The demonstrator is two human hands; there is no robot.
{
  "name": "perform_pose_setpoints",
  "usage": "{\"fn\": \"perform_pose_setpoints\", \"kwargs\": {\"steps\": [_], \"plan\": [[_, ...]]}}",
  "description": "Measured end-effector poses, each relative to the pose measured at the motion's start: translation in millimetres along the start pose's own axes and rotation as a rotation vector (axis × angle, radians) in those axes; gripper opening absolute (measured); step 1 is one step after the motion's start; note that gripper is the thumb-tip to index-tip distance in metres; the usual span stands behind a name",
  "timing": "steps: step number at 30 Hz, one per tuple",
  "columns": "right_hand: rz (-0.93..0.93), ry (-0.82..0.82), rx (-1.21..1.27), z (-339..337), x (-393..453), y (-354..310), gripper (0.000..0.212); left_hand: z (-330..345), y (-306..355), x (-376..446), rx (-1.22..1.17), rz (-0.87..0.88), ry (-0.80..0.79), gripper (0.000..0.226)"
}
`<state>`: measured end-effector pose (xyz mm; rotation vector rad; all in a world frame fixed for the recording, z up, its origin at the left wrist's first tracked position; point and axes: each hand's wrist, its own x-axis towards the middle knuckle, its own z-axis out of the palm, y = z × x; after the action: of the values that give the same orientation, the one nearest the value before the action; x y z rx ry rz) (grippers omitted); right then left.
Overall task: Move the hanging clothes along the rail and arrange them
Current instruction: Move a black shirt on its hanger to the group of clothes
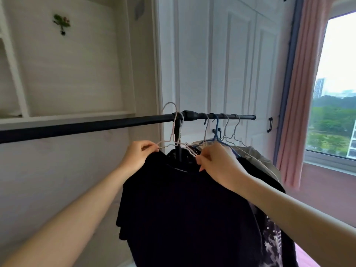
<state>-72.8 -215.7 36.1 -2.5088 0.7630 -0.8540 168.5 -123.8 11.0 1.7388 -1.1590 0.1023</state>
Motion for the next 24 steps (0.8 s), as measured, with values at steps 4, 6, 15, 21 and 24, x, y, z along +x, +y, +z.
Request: {"fn": "perform_pose_setpoints", "kwargs": {"steps": [4, 6, 15, 21, 24], "plan": [[0.029, -0.064, -0.036, 5, 6, 4, 0.028, 5, -8, 8, 0.009, -0.029, -0.061, 0.012], [0.017, -0.09, -0.072, 7, 7, 4, 0.029, 10, -9, 10, 0.03, -0.038, -0.058, 0.009], [-0.056, -0.184, -0.189, 13, 4, 3, 0.019, 19, -19, -4, 0.058, -0.064, 0.053, 0.02], [-0.091, -0.067, -0.152, -3, -7, -5, 0.021, 6, -14, -26, 0.083, -0.13, -0.005, 0.034], [-0.141, -0.023, -0.13, -6, -15, -14, 0.024, -8, -6, -49, 0.116, -0.136, -0.019, 0.034]]}}
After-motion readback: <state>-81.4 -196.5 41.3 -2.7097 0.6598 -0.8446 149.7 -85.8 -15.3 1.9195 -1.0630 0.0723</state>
